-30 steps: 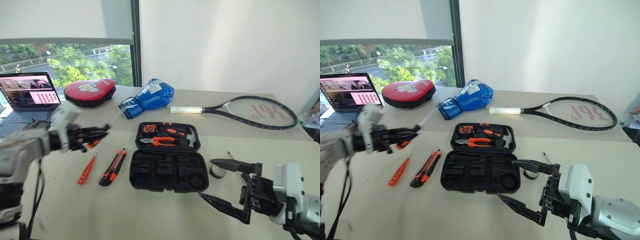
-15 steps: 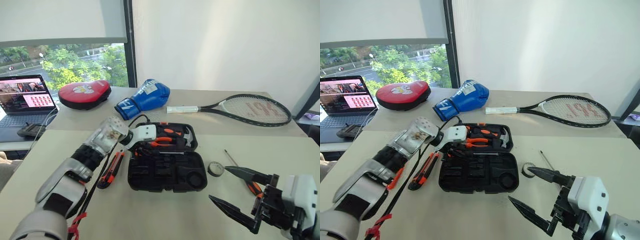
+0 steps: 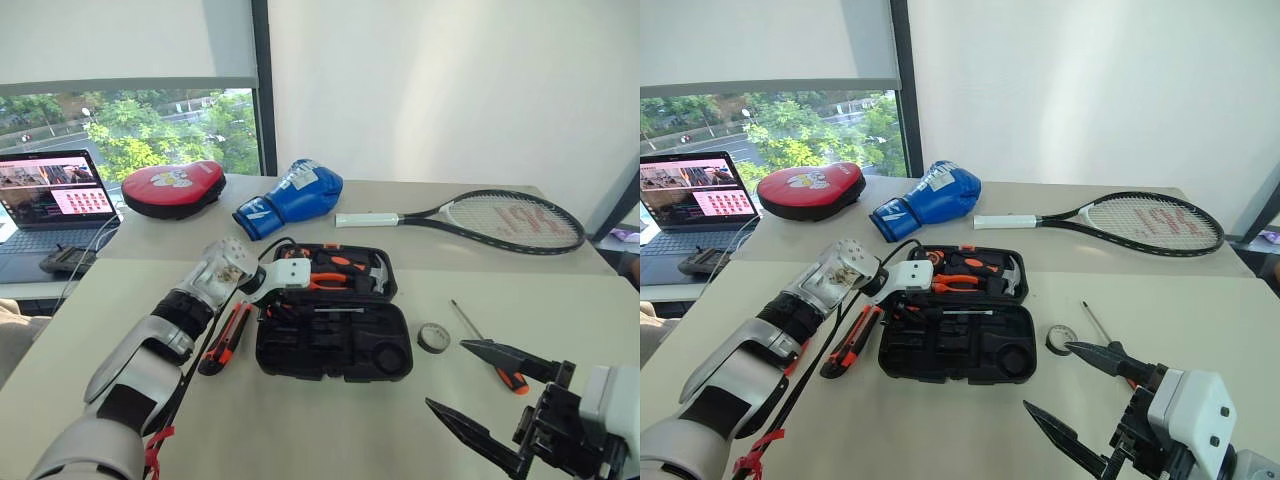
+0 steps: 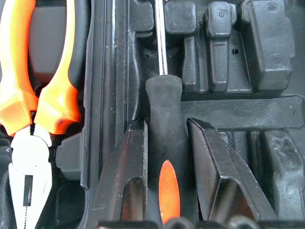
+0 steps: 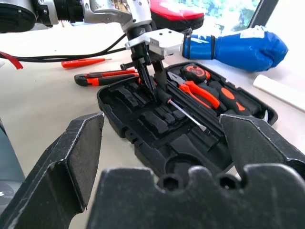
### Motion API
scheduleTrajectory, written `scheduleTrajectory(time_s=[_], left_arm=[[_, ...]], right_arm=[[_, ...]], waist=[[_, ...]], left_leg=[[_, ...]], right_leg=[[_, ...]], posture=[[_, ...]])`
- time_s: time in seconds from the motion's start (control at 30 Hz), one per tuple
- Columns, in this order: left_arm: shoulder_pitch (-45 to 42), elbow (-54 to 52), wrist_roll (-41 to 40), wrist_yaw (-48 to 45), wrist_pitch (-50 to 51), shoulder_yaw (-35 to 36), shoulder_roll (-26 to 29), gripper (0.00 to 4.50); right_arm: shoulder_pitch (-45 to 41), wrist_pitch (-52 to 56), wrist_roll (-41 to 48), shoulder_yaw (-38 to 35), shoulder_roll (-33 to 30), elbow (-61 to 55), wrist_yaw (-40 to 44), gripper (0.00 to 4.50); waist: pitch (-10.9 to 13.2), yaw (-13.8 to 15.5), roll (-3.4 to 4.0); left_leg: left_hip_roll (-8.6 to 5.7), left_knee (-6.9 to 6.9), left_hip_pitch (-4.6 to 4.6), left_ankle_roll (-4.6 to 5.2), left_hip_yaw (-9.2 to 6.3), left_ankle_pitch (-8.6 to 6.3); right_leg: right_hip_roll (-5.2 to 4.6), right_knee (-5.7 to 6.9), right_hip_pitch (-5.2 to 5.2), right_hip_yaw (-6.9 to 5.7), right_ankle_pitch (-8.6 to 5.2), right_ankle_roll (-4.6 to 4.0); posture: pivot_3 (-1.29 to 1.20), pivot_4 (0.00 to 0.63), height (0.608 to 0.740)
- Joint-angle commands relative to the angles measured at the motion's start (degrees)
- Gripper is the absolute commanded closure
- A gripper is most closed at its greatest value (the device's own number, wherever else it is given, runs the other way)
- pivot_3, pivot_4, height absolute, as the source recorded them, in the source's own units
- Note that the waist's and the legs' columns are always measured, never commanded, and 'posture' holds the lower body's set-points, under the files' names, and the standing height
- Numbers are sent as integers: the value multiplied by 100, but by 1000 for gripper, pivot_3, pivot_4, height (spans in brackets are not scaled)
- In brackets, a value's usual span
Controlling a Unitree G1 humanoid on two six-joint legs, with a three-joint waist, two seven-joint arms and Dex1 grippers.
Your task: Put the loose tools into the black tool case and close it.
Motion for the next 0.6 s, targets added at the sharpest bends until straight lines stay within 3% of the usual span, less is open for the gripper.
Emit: scheduleTrajectory(time_s=[0.03, 0.07, 0.17, 0.27, 0.37, 0.47, 0.6], left_arm=[[74, -408, -651, 104, 314, 940, 42, 1363], [164, -765, -1042, -91, 731, 1252, 132, 955], [470, -1529, -1815, -101, 1967, 1892, 185, 1100], [961, -1956, -2028, 930, 2649, 2325, -264, 2149], [1610, -2209, -1641, 2310, 2533, 2398, -919, 3320], [2118, -2427, -1293, 3011, 2292, 2240, -1190, 4466], [2832, -2577, -819, 3760, 2501, 1813, -1291, 4466]], right_arm=[[17, -125, 179, -226, -89, -130, 0, 0], [34, -124, 221, -270, -93, -130, 3, 0], [-4, -63, 279, -309, -101, -130, -22, 0], [-184, 72, 331, -214, -195, -130, -191, 0], [-352, 127, 397, -109, -335, -130, -424, 0], [-483, 196, 341, -39, -433, -130, -616, 0], [-598, 776, 799, -160, -583, -130, -1311, 0]], waist=[[0, 12, 0], [2, 18, -2], [3, 21, -4], [-6, 34, 11], [-10, 81, 18], [3, 77, -4], [-19, 75, 20]], left_leg=[[0, 5, -6, 1, -2, 0], [2, 8, -11, 1, -5, 1], [7, 25, -40, 2, -13, 0], [4, 31, -27, 3, -14, -1], [-5, 35, -1, 31, -14, -17], [-8, 48, -16, 37, -13, -21], [-6, 49, -15, 34, -21, -21]], right_leg=[[-1, 0, -4, -1, 1, 1], [-2, 2, -8, -2, 1, 2], [-3, 8, -30, -7, 3, 2], [-13, 6, -11, -3, -5, 16], [-30, 3, 21, -1, -11, 32], [-34, -1, 13, 2, 0, 43], [-40, -7, 19, 6, 5, 36]], posture=[[0, 150, 740], [0, 150, 740], [0, 150, 740], [0, 150, 740], [0, 150, 740], [0, 150, 740], [0, 150, 740]])
